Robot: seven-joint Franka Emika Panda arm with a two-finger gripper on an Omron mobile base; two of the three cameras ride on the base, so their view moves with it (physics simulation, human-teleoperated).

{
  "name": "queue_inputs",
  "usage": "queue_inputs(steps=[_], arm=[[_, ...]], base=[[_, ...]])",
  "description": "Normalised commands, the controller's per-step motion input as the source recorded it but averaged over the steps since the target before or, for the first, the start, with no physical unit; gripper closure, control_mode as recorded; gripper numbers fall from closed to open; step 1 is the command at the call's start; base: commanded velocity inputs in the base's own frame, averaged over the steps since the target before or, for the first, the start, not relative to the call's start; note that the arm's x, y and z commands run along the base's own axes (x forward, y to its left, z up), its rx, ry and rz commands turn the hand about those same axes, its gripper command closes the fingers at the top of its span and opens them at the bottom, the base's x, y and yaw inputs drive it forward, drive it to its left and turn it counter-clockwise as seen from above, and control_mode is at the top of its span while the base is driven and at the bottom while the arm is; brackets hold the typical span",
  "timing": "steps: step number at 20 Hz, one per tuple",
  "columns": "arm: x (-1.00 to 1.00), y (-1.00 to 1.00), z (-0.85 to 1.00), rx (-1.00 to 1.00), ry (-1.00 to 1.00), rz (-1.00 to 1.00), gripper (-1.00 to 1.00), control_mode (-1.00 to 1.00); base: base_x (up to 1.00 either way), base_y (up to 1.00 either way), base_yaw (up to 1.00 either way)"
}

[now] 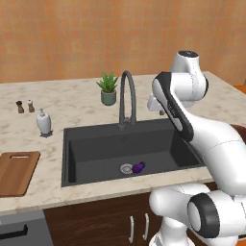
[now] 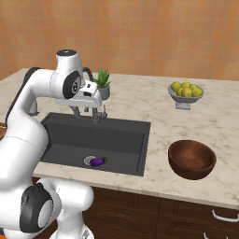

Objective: Pick the eggplant from the sink and place it in the bowl. Then pick the bowl and place it in the microwave. Then close the microwave door and press the start button.

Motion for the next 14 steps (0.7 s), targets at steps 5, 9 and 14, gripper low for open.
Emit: queue_inputs(steps=[5, 9, 14], arm=[[-0.21, 0.06, 0.00, 0.00, -0.01, 0.00, -1.00, -1.00], [-0.59, 0.05, -0.11, 0.00, 0.00, 0.00, -1.00, -1.00], [-0.90, 0.00, -0.28, 0.06, 0.00, 0.00, -1.00, -1.00]], base=[[0.00, 0.00, 0.00], [0.00, 0.00, 0.00], [0.00, 0.00, 0.00]])
